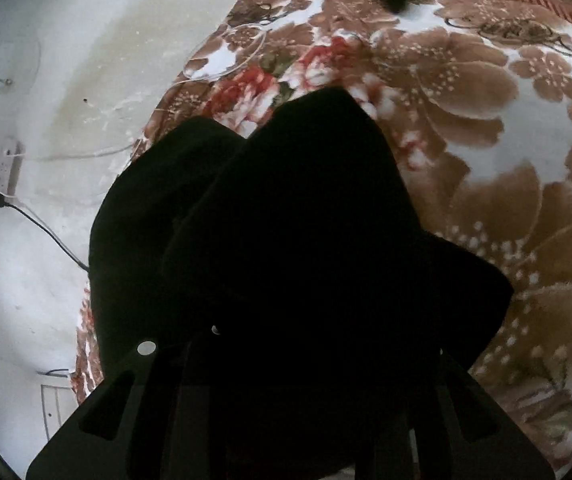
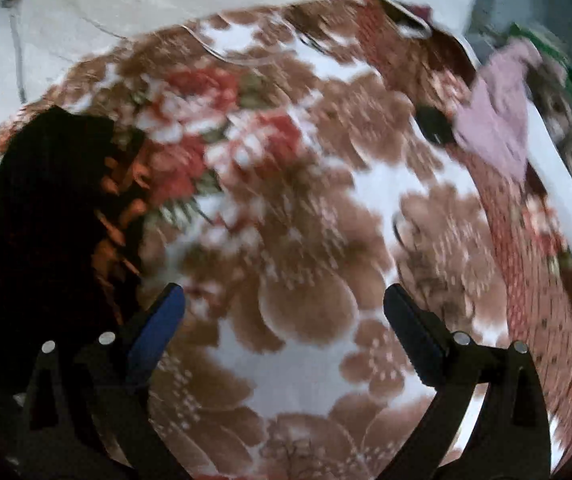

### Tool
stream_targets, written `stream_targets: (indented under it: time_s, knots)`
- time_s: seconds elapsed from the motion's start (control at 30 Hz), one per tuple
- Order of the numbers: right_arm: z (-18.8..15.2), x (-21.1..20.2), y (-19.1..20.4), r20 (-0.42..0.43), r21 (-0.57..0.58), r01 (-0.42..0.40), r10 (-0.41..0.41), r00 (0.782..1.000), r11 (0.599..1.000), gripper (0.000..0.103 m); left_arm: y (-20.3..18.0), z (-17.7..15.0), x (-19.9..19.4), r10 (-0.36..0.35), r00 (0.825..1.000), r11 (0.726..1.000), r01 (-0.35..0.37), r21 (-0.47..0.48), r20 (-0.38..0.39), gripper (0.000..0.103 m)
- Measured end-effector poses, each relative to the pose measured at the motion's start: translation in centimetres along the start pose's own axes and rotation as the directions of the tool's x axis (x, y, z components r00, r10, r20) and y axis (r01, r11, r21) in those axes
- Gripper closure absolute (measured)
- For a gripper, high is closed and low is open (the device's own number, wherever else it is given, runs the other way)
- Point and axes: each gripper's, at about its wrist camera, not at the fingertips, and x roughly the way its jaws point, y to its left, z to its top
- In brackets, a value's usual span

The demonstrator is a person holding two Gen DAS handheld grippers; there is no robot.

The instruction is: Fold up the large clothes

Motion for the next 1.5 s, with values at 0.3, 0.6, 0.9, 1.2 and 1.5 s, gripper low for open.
stream_targets:
  time_s: [0.3, 0.6, 0.9, 1.2, 1.5]
  knots:
    - [6.2, 3.1, 7.8, -0.027, -0.242, -0.105, 0.101, 0.995, 0.965, 0.005, -4.4, -1.4, 1.9, 0.034, 0.999, 0.992, -0.037, 0.117, 0.026, 0.084]
    - [11.2, 12.7, 15.2, -0.137, -0.406, -0.096, 0.043, 0.99, 0.909, 0.005, -4.5, -1.7, 1.8, 0.033, 0.998, 0.994, -0.038, 0.106, 0.045, 0.084]
    - [10.0, 17.3, 15.3, -0.176, -0.419, -0.133, 0.063, 0.982, 0.898, 0.004, -3.8, -2.2, 1.3, -0.011, 0.999, 0.997, 0.007, 0.075, 0.052, 0.084]
    - [9.3, 15.5, 11.3, -0.196, -0.301, -0.15, 0.093, 0.976, 0.942, 0.005, -3.1, -4.4, -2.8, -0.057, 0.994, 0.998, 0.056, 0.013, 0.093, 0.022]
    - [4.7, 10.1, 6.4, -0.199, -0.176, -0.119, 0.083, 0.976, 0.977, 0.005, 8.8, -10.3, -8.6, -0.201, 0.969, 0.924, 0.236, -0.3, 0.143, 0.005]
